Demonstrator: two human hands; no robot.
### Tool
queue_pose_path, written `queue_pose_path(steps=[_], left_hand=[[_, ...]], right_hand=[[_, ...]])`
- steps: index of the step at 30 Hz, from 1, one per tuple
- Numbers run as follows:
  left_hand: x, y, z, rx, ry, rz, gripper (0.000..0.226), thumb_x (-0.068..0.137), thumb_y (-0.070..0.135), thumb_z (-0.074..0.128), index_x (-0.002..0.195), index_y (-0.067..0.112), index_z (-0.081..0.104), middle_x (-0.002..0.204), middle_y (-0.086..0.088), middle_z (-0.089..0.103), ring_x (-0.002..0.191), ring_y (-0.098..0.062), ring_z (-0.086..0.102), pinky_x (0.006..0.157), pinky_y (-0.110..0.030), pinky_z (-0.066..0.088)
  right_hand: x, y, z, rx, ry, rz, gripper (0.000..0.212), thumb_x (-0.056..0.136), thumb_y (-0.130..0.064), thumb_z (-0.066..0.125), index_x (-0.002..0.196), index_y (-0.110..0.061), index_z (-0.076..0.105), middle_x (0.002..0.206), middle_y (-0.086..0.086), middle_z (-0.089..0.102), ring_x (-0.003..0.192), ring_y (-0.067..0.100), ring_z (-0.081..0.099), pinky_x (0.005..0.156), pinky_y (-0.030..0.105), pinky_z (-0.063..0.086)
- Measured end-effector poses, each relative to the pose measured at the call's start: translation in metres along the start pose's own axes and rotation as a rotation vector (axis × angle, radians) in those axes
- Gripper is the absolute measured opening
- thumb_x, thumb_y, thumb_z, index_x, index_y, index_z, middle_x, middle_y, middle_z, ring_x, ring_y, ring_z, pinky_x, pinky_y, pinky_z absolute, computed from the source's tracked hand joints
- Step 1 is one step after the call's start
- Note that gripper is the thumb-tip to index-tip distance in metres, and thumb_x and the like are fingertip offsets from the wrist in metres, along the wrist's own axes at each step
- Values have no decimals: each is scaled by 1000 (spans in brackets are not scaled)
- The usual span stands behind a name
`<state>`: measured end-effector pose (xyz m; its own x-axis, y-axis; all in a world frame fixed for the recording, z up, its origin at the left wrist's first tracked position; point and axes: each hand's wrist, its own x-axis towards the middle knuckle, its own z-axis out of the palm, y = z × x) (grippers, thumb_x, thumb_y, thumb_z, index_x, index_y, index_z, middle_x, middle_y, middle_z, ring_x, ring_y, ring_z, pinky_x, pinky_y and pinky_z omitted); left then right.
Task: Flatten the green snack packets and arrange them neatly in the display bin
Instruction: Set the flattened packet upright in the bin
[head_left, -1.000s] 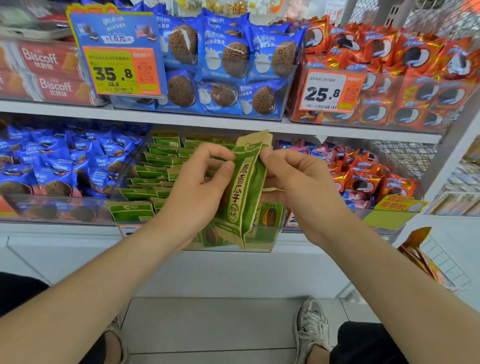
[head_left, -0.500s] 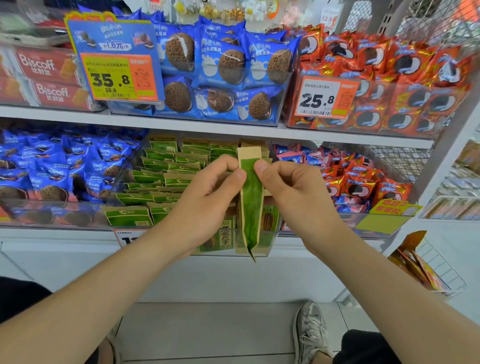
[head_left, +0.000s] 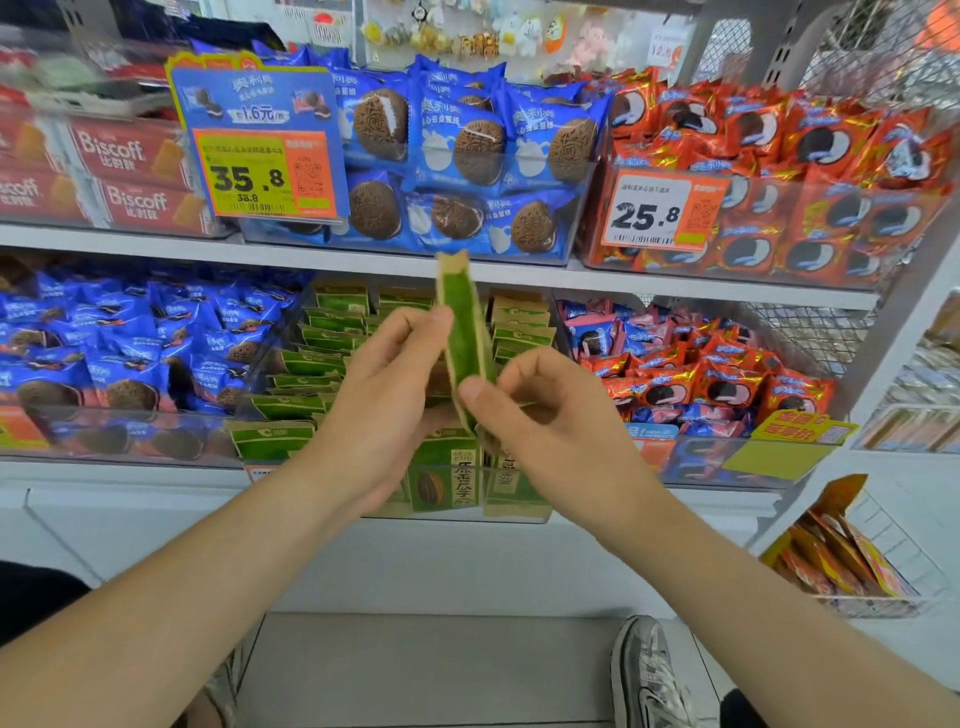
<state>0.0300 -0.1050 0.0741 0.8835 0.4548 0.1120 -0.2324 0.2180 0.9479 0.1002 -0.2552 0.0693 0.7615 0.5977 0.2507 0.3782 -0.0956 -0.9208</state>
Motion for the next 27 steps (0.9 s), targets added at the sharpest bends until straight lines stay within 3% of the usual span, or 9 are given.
queue_pose_path(steps=[3,5,8,15,18,21,24,27], left_hand=[[-7,0,0,247,-108,76,26,102,22,68,97,-3,64,105,-11,76,105,-21,76,89,-45,65],[-11,-3,1,401,-124,136,13,97,19,75,97,6,75,99,-1,80,98,-17,78,88,-43,65],[-14,-7,2,478,-149,195,4,96,12,77,96,13,80,95,1,82,92,-18,79,87,-44,65],[-12,-6,1,381,-152,119,10,101,3,67,98,2,76,94,-9,81,98,-21,79,87,-31,64],[-12,-6,0,342,-152,74,9,102,2,64,97,-1,71,93,-11,80,99,-21,79,88,-31,64],[-12,-3,1,209,-150,12,13,103,0,61,91,-1,65,90,-13,78,99,-24,79,91,-35,63],[-12,-1,0,77,-124,-51,18,102,-2,59,84,1,62,101,-29,75,100,-30,77,89,-37,64],[-15,0,-2,6,-133,-116,11,102,7,61,101,-3,65,110,-25,77,102,-31,78,82,-33,65]], right_hand=[[4,3,-5,-45,114,-74,32,106,-41,60,89,-15,66,66,-12,61,62,8,54,61,30,45],[5,6,-8,-80,145,-92,31,110,-37,53,91,-17,66,64,-15,57,59,5,49,58,26,41],[5,10,-8,-171,165,-120,32,112,-35,50,94,-15,68,72,-4,65,65,15,57,59,36,47],[6,12,-14,-87,173,-86,46,109,-41,53,85,-5,70,75,17,68,69,37,58,61,46,49],[6,10,-12,-51,161,-44,41,108,-39,55,88,-9,74,77,10,74,67,26,61,64,42,52],[7,3,-8,126,201,10,31,99,-41,69,102,-10,71,94,14,76,78,18,69,75,50,61],[10,-5,-7,497,196,207,46,93,-38,74,132,-18,58,114,11,76,93,17,78,77,41,65],[10,-9,-10,478,109,203,30,103,-26,67,132,-16,67,114,9,79,102,27,79,90,53,64]])
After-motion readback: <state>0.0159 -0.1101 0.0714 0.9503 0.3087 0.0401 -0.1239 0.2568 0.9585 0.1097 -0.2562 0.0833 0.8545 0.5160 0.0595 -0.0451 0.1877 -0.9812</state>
